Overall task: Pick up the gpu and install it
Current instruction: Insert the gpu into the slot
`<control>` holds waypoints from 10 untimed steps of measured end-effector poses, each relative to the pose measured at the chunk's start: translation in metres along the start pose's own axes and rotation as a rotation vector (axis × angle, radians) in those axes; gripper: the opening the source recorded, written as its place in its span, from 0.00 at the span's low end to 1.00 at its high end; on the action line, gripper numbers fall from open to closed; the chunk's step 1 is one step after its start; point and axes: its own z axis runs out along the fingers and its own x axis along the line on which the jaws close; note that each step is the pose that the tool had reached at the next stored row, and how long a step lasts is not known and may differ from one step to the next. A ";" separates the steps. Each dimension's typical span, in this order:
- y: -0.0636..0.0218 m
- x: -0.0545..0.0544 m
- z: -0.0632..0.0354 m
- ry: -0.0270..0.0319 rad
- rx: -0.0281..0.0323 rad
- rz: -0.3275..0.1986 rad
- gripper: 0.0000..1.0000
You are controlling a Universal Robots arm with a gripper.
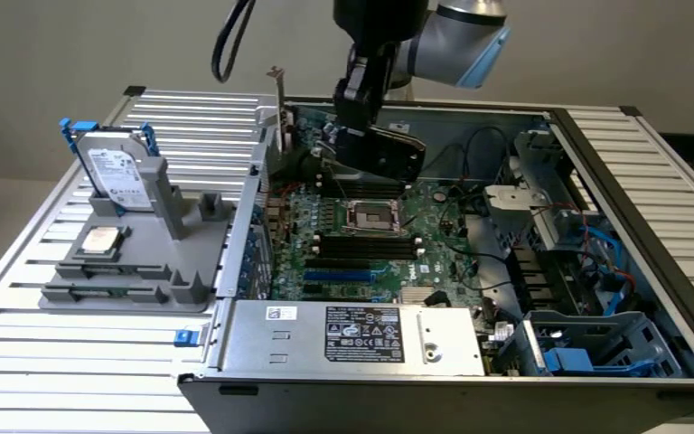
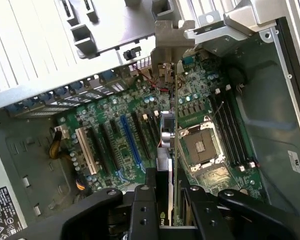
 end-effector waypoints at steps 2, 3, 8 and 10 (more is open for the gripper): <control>-0.0001 0.000 0.0012 0.0016 -0.0003 -0.036 0.26; -0.0001 0.000 0.0017 0.0023 0.0001 -0.054 0.26; -0.0002 0.000 0.0039 0.0032 0.0098 -0.141 0.26; -0.0003 0.000 0.0047 0.0034 0.0148 -0.175 0.26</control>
